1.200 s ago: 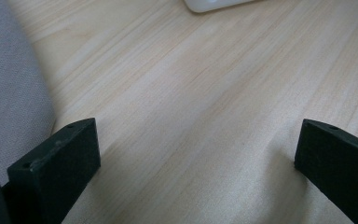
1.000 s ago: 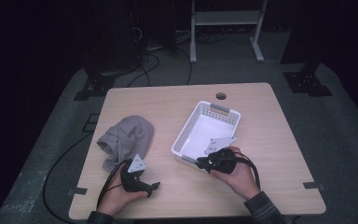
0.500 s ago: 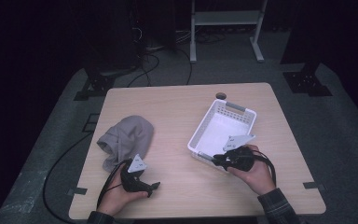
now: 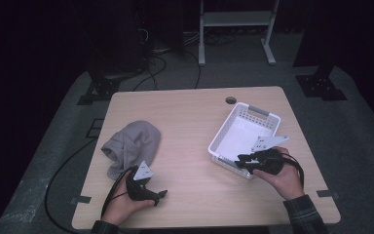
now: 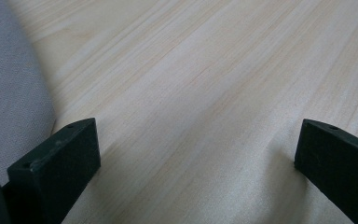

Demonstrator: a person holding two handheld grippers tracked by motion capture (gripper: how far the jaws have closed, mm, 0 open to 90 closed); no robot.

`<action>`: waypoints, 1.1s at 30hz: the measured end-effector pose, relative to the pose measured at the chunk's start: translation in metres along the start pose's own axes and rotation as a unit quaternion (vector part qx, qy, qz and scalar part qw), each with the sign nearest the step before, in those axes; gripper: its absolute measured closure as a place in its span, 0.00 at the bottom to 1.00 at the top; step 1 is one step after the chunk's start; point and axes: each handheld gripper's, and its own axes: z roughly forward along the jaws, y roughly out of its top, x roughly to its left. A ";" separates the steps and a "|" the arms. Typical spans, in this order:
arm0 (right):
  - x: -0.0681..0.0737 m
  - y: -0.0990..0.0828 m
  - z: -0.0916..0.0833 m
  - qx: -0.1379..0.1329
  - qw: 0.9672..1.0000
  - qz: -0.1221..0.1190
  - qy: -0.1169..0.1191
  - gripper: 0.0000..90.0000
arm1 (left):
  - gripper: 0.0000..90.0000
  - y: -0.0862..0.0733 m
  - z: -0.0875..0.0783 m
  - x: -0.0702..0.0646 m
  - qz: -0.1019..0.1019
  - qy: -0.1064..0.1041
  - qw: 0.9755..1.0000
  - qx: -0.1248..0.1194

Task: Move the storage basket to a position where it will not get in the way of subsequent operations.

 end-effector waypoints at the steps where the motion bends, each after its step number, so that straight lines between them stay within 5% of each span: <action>1: 0.000 0.000 0.000 0.000 1.000 0.000 0.000 0.76 | 0.00 0.000 0.000 0.000 0.000 0.000 1.000 0.000; 6: -0.012 0.003 -0.021 -0.023 0.998 0.027 -0.061 0.59 | 0.00 0.000 0.000 0.000 -0.001 0.000 1.000 -0.001; 7: -0.018 0.001 -0.028 -0.031 0.994 0.043 -0.091 0.54 | 0.00 0.000 0.000 0.000 -0.001 0.000 1.000 -0.001; 8: -0.018 0.001 -0.028 -0.031 0.994 0.043 -0.091 0.54 | 0.00 0.000 0.000 0.000 -0.001 0.000 1.000 -0.001; 10: -0.028 -0.003 -0.037 -0.038 0.989 0.062 -0.129 0.49 | 0.00 0.000 0.000 0.000 -0.001 0.000 1.000 -0.001; 13: -0.034 -0.006 -0.041 -0.036 0.986 0.077 -0.147 0.46 | 0.00 0.000 0.000 0.000 0.000 0.000 1.000 0.000; 16: -0.047 -0.015 -0.045 -0.036 0.978 0.100 -0.178 0.41 | 0.00 0.000 0.000 0.000 0.000 0.000 1.000 0.000; 23: -0.062 -0.028 -0.038 -0.037 0.968 0.150 -0.199 0.31 | 0.00 0.000 0.000 0.000 0.000 0.000 1.000 0.000; 33: -0.066 -0.036 -0.020 -0.020 0.964 0.171 -0.201 0.28 | 0.00 0.000 0.000 0.000 0.000 0.000 1.000 0.000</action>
